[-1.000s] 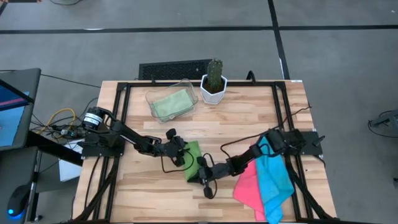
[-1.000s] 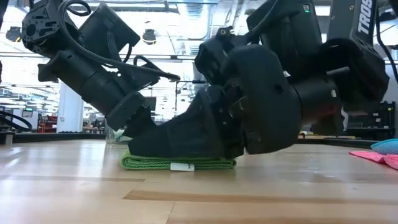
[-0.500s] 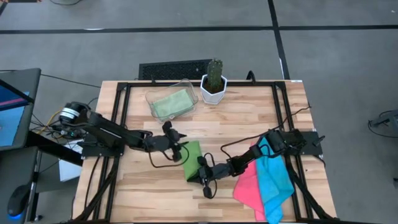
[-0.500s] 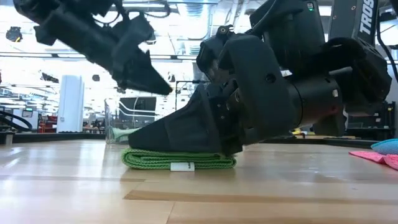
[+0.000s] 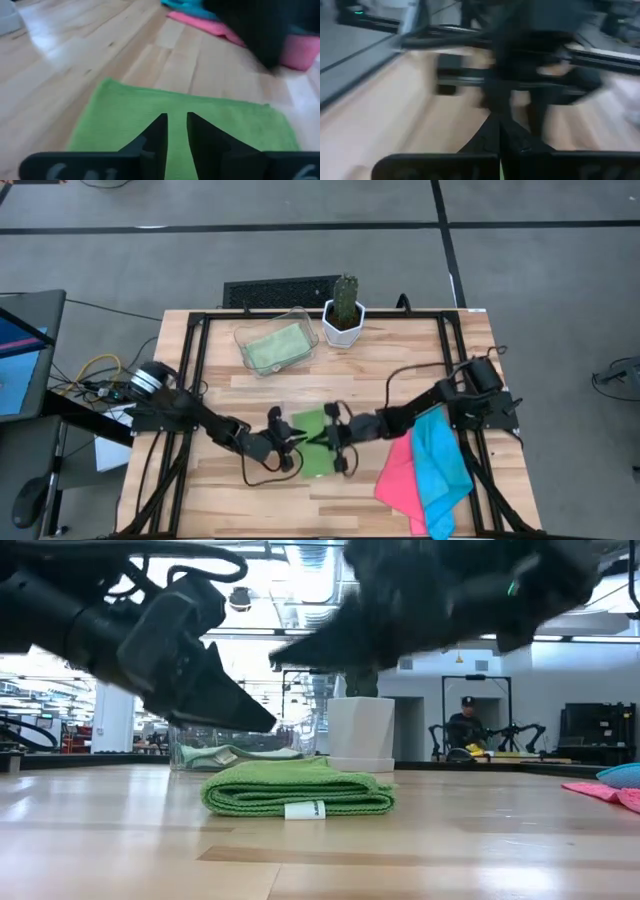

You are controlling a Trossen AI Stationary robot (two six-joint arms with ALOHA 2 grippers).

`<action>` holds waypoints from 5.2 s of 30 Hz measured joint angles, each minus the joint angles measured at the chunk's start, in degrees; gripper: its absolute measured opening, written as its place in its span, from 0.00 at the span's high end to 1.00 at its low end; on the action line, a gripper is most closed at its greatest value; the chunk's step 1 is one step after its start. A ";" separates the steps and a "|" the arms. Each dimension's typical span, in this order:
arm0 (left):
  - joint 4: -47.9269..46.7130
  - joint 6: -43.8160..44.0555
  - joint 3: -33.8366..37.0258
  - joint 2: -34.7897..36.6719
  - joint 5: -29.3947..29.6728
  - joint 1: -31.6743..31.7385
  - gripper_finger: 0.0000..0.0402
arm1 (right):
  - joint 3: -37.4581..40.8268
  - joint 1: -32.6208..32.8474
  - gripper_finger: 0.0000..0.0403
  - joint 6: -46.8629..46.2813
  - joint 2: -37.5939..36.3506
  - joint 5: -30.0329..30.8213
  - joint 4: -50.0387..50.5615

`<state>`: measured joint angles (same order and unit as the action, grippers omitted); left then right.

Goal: Fold microfiber towels
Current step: Fold the green microfiber towel, then put the green microfiber towel into the transparent bin

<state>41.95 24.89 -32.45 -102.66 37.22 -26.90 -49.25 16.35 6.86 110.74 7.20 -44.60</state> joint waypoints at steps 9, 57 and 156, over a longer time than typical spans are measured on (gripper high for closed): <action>14.19 -1.73 -3.16 -11.23 -1.67 -1.92 0.93 | 1.98 -9.36 0.96 -2.18 11.71 -8.63 -14.73; -27.40 -24.49 -9.64 -3.06 -39.01 2.18 1.00 | -19.18 -12.28 0.44 -24.01 -1.45 -17.65 57.38; -82.41 14.71 -9.44 42.88 -2.65 -31.68 1.00 | -76.85 -34.65 0.97 -5.38 9.81 -15.26 85.13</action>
<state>-40.46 39.60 -41.89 -59.78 34.58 -58.59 -126.09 -18.30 1.49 120.55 -8.07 40.53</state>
